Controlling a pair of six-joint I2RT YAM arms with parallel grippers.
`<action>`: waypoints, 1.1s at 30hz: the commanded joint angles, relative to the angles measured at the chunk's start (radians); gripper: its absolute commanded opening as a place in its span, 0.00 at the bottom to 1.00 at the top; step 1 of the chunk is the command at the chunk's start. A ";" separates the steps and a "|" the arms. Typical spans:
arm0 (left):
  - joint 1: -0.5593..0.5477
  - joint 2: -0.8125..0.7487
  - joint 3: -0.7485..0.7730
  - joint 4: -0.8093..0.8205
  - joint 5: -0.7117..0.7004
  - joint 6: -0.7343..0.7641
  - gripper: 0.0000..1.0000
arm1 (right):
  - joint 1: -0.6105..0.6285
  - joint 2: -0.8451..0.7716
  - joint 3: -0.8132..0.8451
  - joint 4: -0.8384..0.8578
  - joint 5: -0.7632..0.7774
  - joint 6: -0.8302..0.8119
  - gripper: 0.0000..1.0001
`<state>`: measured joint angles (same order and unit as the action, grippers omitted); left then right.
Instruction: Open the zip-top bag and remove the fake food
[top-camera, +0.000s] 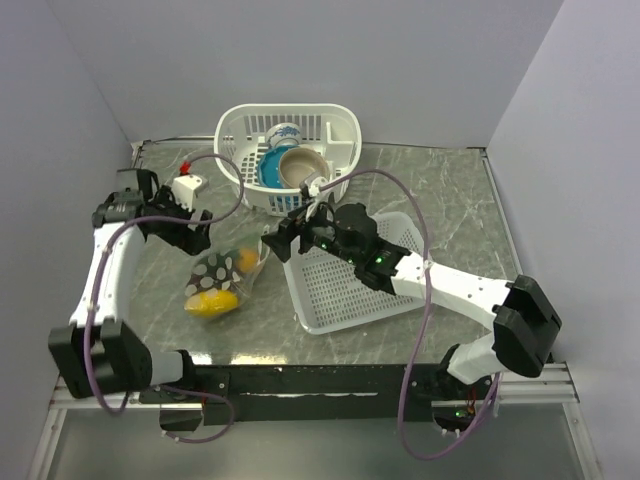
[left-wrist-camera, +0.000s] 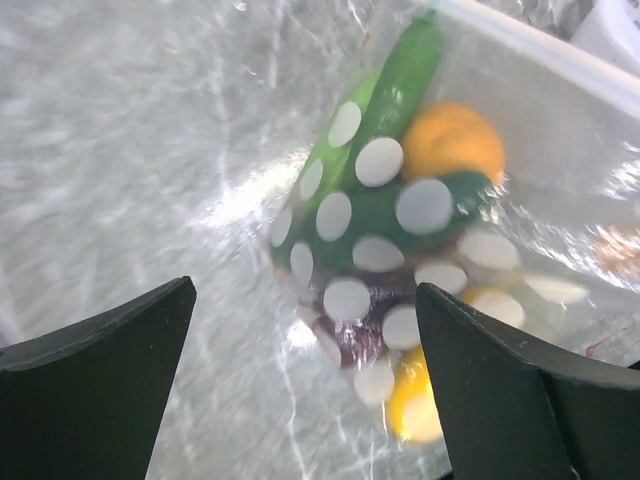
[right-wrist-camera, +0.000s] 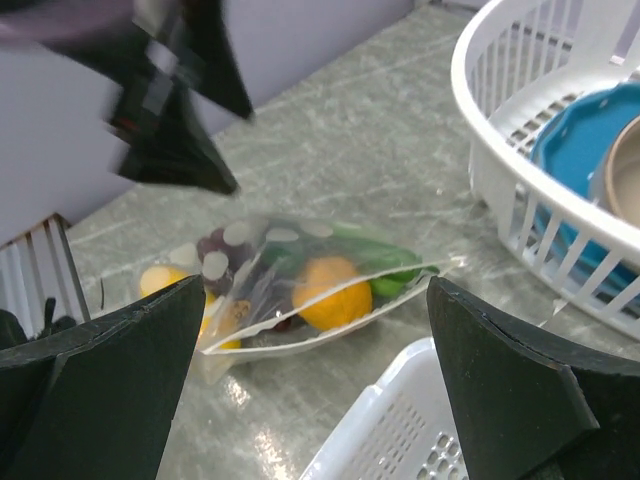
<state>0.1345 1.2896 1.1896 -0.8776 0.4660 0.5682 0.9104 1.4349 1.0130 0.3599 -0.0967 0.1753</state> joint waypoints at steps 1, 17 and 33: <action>0.008 -0.156 -0.086 -0.077 -0.100 0.016 0.99 | 0.028 0.050 0.027 0.004 0.006 -0.003 1.00; 0.274 0.235 -0.190 -0.190 0.155 0.162 0.99 | 0.082 0.357 0.409 -0.157 0.025 -0.111 1.00; 0.082 0.382 0.040 -0.274 0.263 0.134 0.62 | 0.232 0.292 0.015 -0.075 0.063 -0.019 1.00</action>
<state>0.2142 1.6672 1.1088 -1.0744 0.6605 0.6895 1.1172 1.7691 1.0698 0.2501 -0.0532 0.1093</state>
